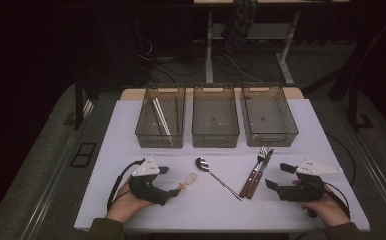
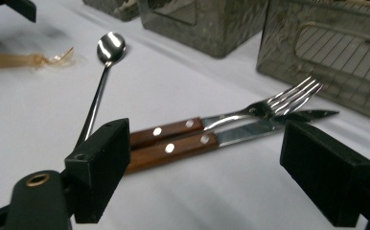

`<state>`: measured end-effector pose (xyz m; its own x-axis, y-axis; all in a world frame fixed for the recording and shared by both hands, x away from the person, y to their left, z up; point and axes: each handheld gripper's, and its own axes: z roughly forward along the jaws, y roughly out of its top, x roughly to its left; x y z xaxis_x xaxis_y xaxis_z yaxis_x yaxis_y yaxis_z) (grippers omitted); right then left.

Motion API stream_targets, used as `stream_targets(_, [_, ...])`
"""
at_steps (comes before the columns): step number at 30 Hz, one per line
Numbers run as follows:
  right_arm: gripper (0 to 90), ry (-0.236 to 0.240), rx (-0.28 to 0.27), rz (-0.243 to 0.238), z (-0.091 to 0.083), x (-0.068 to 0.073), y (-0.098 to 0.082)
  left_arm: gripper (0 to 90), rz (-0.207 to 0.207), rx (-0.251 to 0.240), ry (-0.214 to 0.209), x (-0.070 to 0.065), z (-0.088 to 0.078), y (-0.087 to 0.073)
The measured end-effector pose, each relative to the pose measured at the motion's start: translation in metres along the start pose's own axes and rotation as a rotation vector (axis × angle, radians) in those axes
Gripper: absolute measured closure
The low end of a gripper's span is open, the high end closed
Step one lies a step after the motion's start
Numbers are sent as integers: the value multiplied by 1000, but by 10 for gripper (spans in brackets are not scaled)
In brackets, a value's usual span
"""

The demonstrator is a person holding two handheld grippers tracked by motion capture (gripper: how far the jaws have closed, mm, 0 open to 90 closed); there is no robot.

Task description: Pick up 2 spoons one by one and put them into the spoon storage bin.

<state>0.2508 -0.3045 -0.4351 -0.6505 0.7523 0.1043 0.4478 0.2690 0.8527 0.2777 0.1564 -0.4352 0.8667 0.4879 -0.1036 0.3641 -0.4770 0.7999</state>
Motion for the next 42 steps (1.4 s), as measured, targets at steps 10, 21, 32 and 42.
stream_targets(10, [175,14,42,-45,3,12,-5,327,10,60,-11,-3,7,3])
stream_targets(21, [175,18,46,-54,4,12,-6,507,-18,133,-37,-5,9,-2])
stream_targets(32, [175,19,55,-67,5,14,-6,636,61,210,-9,-13,13,-2])
stream_targets(42, [175,21,53,-70,5,14,-6,752,55,231,12,-13,14,1])
